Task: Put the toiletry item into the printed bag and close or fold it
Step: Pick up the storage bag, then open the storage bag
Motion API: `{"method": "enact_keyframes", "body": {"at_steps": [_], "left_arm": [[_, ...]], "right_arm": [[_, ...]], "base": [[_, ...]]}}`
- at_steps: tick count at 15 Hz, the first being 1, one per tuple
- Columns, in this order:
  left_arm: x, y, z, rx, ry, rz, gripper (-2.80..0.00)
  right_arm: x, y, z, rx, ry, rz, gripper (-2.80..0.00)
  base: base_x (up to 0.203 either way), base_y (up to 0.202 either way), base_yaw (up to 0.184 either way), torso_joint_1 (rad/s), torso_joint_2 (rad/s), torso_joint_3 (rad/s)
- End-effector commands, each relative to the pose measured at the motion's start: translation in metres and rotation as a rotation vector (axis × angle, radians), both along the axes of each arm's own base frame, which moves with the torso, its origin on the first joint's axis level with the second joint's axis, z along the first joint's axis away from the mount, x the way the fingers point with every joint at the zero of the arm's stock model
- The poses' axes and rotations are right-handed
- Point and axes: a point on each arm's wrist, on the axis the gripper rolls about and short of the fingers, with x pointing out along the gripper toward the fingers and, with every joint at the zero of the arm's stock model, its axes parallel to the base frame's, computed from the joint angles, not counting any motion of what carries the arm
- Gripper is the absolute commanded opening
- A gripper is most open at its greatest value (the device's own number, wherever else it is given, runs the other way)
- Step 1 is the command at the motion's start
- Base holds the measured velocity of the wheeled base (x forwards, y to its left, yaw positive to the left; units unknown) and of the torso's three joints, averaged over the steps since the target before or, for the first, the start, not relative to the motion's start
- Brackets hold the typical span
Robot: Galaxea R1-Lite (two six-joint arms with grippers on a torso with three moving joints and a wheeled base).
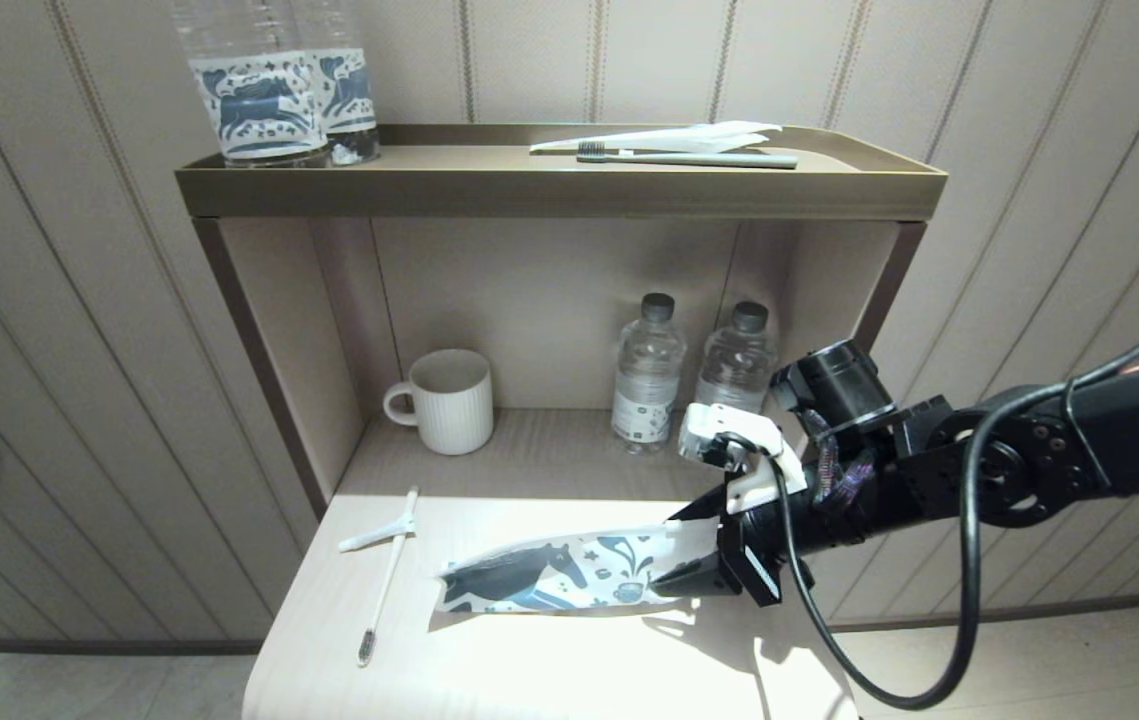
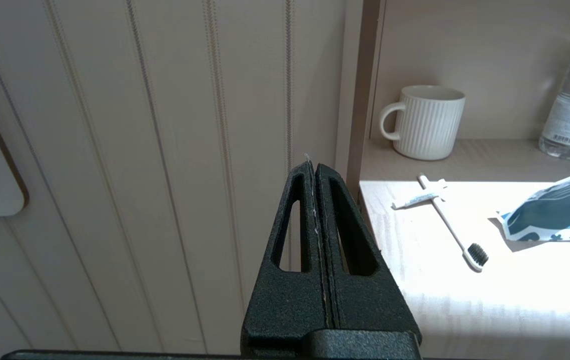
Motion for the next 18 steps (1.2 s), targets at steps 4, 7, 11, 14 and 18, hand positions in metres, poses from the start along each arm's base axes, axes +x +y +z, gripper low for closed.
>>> {"method": "enact_keyframes", "body": {"at_steps": [4, 7, 11, 14, 18], "left_arm": [[0.0, 0.0, 0.0, 0.0, -0.002, 0.0, -2.8], [0.0, 0.0, 0.0, 0.002, -0.001, -0.001, -2.8], [0.0, 0.0, -0.001, 0.001, 0.009, 0.004, -2.8], [0.002, 0.0, -0.001, 0.034, 0.077, -0.011, -2.8], [0.012, -0.003, 0.06, 0.046, 0.169, -0.11, -2.8]], "right_arm": [[0.0, 0.004, 0.0, 0.002, -0.001, 0.016, -2.8], [-0.002, 0.005, 0.001, 0.005, -0.002, 0.023, -2.8], [-0.012, 0.0, 0.016, 0.021, -0.036, 0.019, -2.8], [-0.031, -0.009, 0.038, 0.027, -0.096, 0.002, -2.8], [-0.059, -0.011, 0.057, -0.028, -0.106, -0.021, -2.8]], "base": [[0.0, 0.0, 0.0, 0.0, 0.0, 0.0], [0.0, 0.0, 0.0, 0.0, 0.0, 0.0], [0.0, 0.0, 0.0, 0.0, 0.0, 0.0], [0.0, 0.0, 0.0, 0.0, 0.0, 0.0], [0.0, 0.0, 0.0, 0.0, 0.0, 0.0]]}}
